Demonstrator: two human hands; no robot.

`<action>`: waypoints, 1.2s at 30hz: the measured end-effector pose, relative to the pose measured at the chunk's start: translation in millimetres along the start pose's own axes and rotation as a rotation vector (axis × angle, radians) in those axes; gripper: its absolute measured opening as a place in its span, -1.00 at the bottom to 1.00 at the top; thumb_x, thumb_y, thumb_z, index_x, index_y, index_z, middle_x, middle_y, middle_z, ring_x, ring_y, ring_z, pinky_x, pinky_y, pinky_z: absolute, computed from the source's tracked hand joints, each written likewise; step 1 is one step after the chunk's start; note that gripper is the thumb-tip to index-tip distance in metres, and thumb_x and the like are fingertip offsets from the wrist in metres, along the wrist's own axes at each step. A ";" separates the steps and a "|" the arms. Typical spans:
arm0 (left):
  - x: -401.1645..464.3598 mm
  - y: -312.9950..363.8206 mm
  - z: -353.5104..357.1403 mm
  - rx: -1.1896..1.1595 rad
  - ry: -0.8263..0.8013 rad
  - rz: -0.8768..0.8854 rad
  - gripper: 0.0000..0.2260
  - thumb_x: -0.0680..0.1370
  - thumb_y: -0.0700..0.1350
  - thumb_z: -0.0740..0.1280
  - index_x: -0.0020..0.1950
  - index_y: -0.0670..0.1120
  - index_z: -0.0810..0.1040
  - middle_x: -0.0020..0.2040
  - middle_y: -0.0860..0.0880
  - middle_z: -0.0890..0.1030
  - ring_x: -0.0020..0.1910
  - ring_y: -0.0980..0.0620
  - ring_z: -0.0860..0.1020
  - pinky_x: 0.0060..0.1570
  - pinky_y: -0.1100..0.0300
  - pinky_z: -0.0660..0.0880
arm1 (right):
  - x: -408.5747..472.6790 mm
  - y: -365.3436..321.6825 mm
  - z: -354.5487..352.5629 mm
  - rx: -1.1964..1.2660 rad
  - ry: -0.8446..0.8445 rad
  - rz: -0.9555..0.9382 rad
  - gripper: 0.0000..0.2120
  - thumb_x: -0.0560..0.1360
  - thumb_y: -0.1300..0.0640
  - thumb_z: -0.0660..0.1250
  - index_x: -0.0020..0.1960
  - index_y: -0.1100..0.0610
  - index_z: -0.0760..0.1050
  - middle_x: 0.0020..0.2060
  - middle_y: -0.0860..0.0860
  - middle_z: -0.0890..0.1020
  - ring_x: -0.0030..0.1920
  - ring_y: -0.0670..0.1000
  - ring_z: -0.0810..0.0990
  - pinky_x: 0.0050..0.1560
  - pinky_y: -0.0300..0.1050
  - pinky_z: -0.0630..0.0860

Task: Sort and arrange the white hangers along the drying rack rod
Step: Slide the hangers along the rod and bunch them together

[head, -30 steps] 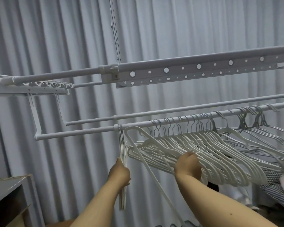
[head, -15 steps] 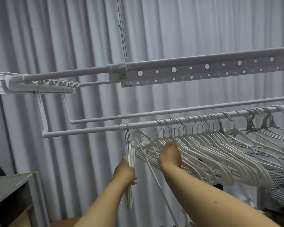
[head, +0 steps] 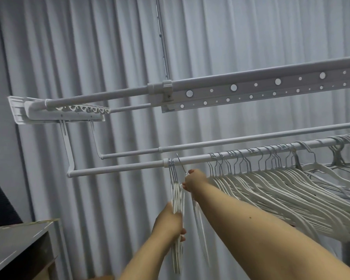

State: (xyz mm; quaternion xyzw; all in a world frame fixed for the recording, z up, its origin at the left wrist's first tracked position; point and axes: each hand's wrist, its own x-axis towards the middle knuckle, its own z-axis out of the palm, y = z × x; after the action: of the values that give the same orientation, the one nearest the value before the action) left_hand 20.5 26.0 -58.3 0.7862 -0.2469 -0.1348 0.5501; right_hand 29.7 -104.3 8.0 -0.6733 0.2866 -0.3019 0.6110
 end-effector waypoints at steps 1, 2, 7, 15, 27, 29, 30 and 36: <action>-1.3 0.1 -1.5 0.016 -0.008 0.010 -0.70 0.59 -0.11 0.07 0.27 0.04 0.45 0.01 -0.12 0.54 -0.28 -0.07 0.61 -0.36 0.13 0.57 | -5.3 -1.7 0.1 -0.025 -0.043 0.016 -0.66 0.52 0.36 0.18 0.29 0.34 0.40 0.23 0.29 0.51 0.18 0.23 0.55 0.22 0.09 0.52; -1.7 0.4 -3.0 0.048 -0.014 0.024 -0.69 0.57 -0.11 0.07 0.24 0.07 0.47 -0.01 -0.12 0.57 -0.27 -0.05 0.61 -0.30 0.09 0.60 | -7.8 -1.6 0.3 -0.041 -0.067 0.029 -0.66 0.53 0.37 0.17 0.30 0.36 0.39 0.23 0.30 0.51 0.11 0.20 0.56 0.21 0.05 0.53; -0.1 0.3 -6.2 0.176 -0.020 0.084 -0.70 0.54 -0.11 0.10 0.13 0.13 0.54 -0.07 -0.05 0.65 -0.21 -0.01 0.59 -0.22 0.15 0.52 | -11.6 4.2 -1.3 -0.093 -0.127 0.066 -0.65 0.54 0.39 0.15 0.32 0.39 0.37 0.26 0.30 0.49 -0.06 0.08 0.49 0.08 -0.06 0.53; -13.6 33.9 -3.8 0.333 0.314 0.286 -0.64 0.58 -0.21 0.13 0.36 -0.11 0.48 0.27 -0.14 0.51 0.22 -0.13 0.50 0.20 0.12 0.44 | -33.9 4.3 -34.6 -0.409 0.147 -0.185 -0.70 0.53 0.30 0.11 0.18 0.21 0.52 0.14 0.13 0.58 0.14 0.14 0.54 0.03 -0.11 0.44; 25.2 29.3 78.8 0.054 -0.111 -0.014 -0.39 0.29 -0.19 0.08 0.34 -0.33 0.36 0.28 -0.40 0.43 0.07 -0.36 0.56 0.01 -0.17 0.55 | -43.3 31.5 -75.0 -0.525 0.218 -0.214 -0.76 0.53 0.26 0.07 0.00 0.14 0.50 -0.06 0.10 0.59 -0.16 0.07 0.47 -0.28 -0.15 0.29; 24.5 29.2 83.0 -0.019 -0.109 -0.093 -0.43 0.36 -0.18 0.12 0.38 -0.21 0.42 0.25 -0.34 0.51 -0.09 -0.20 0.58 -0.05 0.01 0.52 | -42.8 33.4 -80.6 -0.543 0.221 -0.183 -0.73 0.57 0.23 0.05 0.13 0.19 0.49 0.04 0.15 0.60 -0.08 0.13 0.50 -0.19 -0.16 0.30; 17.0 33.9 81.9 -0.052 -0.112 -0.131 -0.53 0.44 -0.19 0.14 0.35 -0.17 0.45 0.19 -0.29 0.56 -0.11 -0.15 0.54 -0.04 0.04 0.51 | -42.8 33.4 -82.8 -0.547 0.209 -0.166 -0.72 0.59 0.22 0.04 0.17 0.20 0.47 0.08 0.16 0.59 -0.01 0.15 0.53 -0.15 -0.16 0.30; -12.5 43.3 77.7 -0.114 -0.175 -0.136 -0.81 0.59 -0.25 0.17 -0.12 -0.18 0.55 -0.27 -0.14 0.57 -0.31 -0.07 0.52 -0.25 0.15 0.47 | -45.9 32.2 -81.7 -0.544 0.086 -0.140 -0.66 0.58 0.33 0.01 0.27 0.29 0.43 0.24 0.22 0.52 0.21 0.19 0.53 0.14 -0.04 0.47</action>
State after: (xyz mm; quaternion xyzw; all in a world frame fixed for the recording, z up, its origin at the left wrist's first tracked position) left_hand -38.0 -41.1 -46.5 0.7540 -0.2319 -0.2540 0.5597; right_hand -62.6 -125.6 -20.9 -0.8173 0.3352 -0.2838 0.3730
